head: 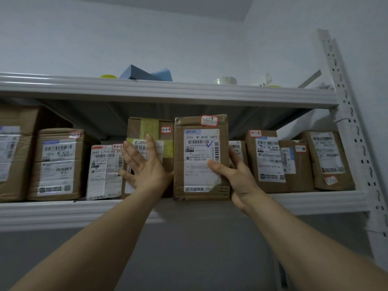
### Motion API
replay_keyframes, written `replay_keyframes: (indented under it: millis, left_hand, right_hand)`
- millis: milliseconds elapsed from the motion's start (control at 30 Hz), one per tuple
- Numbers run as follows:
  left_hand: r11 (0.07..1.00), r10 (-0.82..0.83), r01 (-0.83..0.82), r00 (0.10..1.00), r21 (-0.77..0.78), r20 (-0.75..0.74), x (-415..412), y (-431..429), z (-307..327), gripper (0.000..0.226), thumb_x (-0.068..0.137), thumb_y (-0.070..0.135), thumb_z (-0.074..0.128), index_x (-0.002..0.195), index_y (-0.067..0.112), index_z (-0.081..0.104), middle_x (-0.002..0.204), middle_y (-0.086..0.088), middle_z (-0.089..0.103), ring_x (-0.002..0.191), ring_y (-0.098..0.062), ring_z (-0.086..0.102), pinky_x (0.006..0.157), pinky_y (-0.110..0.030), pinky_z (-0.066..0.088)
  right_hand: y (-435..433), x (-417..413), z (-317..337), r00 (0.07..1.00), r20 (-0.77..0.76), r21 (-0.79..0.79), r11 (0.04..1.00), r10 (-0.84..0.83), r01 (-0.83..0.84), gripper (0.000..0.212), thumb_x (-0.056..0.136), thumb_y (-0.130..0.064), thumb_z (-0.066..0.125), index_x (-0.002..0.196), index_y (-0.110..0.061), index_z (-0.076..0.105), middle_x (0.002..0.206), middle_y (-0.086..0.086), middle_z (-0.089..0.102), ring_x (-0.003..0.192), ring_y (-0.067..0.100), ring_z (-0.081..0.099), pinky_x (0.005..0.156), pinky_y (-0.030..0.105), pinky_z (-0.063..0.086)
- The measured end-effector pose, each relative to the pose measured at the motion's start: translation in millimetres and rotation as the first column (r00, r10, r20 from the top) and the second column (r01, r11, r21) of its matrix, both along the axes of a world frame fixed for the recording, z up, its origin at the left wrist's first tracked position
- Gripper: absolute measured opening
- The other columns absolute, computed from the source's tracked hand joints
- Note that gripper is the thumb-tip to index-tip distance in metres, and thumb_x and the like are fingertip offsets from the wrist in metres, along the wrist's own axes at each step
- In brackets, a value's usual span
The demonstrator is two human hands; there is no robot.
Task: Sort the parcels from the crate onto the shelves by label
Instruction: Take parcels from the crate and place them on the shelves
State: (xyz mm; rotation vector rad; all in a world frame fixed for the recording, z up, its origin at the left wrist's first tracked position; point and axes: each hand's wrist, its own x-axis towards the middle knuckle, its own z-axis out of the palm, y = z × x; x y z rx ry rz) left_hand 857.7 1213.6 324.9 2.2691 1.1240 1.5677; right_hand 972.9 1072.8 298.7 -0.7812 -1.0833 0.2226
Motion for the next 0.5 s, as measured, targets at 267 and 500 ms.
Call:
replay_keyframes:
  millis: [267, 500]
  left_hand:
    - [0.998, 0.041, -0.04, 0.999, 0.048, -0.011, -6, 11, -4, 0.12, 0.074, 0.059, 0.07, 0.143, 0.042, -0.027, 0.146, -0.017, -0.041, 0.137, -0.035, -0.035, 0.11, -0.063, -0.001]
    - [0.995, 0.031, -0.027, 0.999, 0.092, -0.043, -11, 14, -6, 0.109, 0.079, 0.061, 0.062, 0.143, 0.044, -0.024, 0.145, -0.017, -0.042, 0.137, -0.035, -0.036, 0.11, -0.063, 0.0]
  right_hand:
    - [16, -12, -10, 0.768, 0.307, 0.187, 0.827, -0.562, 0.53, 0.066, 0.091, -0.026, 0.061, 0.139, -0.052, 0.024, 0.13, -0.006, 0.043, 0.119, 0.001, 0.04, 0.106, 0.025, 0.032]
    - [21, -21, -10, 0.707, 0.39, 0.216, 0.805, -0.59, 0.553, 0.049, 0.098, -0.014, 0.049, 0.129, -0.049, 0.034, 0.123, 0.0, 0.041, 0.1, -0.011, 0.04, 0.109, 0.021, 0.034]
